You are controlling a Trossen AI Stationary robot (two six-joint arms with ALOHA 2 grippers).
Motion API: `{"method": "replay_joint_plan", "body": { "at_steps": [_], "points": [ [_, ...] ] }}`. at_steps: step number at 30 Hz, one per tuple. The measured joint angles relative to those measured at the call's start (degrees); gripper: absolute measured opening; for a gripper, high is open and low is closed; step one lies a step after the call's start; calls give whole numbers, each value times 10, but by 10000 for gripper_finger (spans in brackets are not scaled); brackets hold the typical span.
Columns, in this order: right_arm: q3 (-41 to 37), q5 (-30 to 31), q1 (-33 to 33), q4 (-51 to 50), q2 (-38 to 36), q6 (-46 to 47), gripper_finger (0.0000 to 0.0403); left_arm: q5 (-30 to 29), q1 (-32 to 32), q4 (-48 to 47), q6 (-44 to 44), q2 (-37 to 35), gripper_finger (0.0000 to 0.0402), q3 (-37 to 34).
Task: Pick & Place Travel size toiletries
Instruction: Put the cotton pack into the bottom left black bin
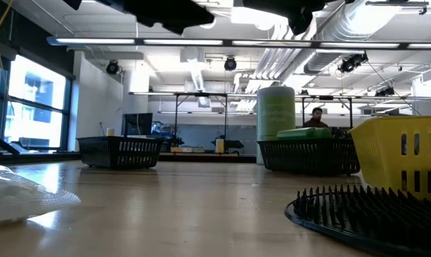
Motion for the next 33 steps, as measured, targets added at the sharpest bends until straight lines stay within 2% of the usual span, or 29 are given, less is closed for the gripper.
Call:
{"method": "replay_joint_plan", "body": {
  "at_steps": [7, 13, 18, 21, 24, 28, 33],
  "points": [
    [0, 34, -1, 9, 0, 0, 55, 26, 23, -122, -15, -46, 46, 1],
    [0, 48, -19, 14, 0, -9, 55, 62, 53, -108, -23, -97, 46, -46],
    [0, 45, -33, 12, 0, -14, 55, 62, 60, -112, -33, -186, 46, -83],
    [0, 45, -41, 10, 0, -16, 55, 85, 51, -146, -46, -239, 46, -98],
    [0, 45, -47, 8, 0, -16, 55, 100, 38, -192, -118, -273, 46, -99],
    [0, 45, -49, 8, 0, -32, 55, 97, 7, -204, -252, -279, 46, -100],
    [0, 45, -49, 5, 0, -43, 55, 6, -61, -191, -336, -252, 46, -100]
  ]
}}
